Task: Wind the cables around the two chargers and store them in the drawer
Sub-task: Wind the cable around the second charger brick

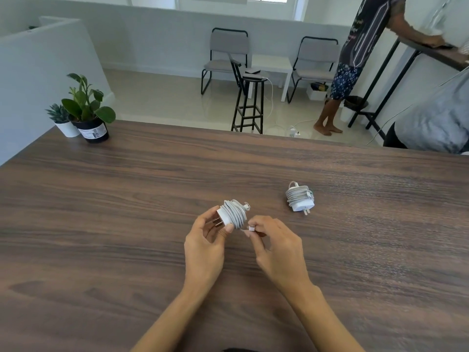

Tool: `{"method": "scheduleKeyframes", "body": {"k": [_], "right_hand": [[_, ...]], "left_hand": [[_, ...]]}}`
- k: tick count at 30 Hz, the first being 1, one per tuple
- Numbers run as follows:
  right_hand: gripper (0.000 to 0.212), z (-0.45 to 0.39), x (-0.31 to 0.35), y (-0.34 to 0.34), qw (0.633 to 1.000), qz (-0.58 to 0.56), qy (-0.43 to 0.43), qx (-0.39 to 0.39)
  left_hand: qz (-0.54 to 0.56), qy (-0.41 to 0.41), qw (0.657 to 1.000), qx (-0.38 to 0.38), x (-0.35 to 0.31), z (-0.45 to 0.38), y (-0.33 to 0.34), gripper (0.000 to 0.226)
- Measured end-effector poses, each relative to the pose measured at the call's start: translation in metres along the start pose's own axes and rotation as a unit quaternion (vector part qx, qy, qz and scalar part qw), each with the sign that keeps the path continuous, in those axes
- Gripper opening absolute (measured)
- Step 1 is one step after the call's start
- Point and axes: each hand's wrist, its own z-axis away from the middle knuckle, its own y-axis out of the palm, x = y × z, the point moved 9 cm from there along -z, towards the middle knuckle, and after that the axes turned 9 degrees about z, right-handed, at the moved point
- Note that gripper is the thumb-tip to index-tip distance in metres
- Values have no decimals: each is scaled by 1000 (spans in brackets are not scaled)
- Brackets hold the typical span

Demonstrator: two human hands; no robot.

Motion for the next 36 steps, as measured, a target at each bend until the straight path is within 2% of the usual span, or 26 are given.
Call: {"method": "scheduleKeyframes", "body": {"k": [3, 7, 11, 14, 18, 21, 24, 28, 31, 36], "right_hand": [[31, 6, -11, 2, 995, -58, 78, -4], [27, 22, -42, 16, 961, -143, 233, 28], [19, 43, -58, 24, 936, -193, 293, 40], [21, 56, -64, 30, 917, -225, 325, 52], [21, 60, -70, 33, 910, -234, 337, 59], [18, 58, -71, 35, 907, -243, 337, 73], [17, 56, -71, 36, 910, -248, 322, 88], [17, 53, -65, 40, 912, -258, 300, 111], [16, 53, -63, 43, 913, -253, 297, 116], [19, 51, -63, 39, 921, -240, 288, 103]], "left_hand": [[-9, -16, 1000, 9, 9, 8, -1, 46], [-26, -23, 999, 12, 16, 16, -4, 47], [-68, -15, 997, 25, 23, 29, -5, 47], [-115, -4, 993, 27, 25, 36, -7, 56], [-240, 53, 967, 60, 14, 37, 2, 75], [-299, 71, 947, 92, 11, 39, 9, 70], [-313, 82, 941, 96, 7, 41, 6, 57], [-318, 139, 935, 69, -8, 38, -6, 39], [-294, 166, 940, 56, -14, 31, -10, 26], [-257, 201, 941, 87, -16, 24, -7, 16]]}}
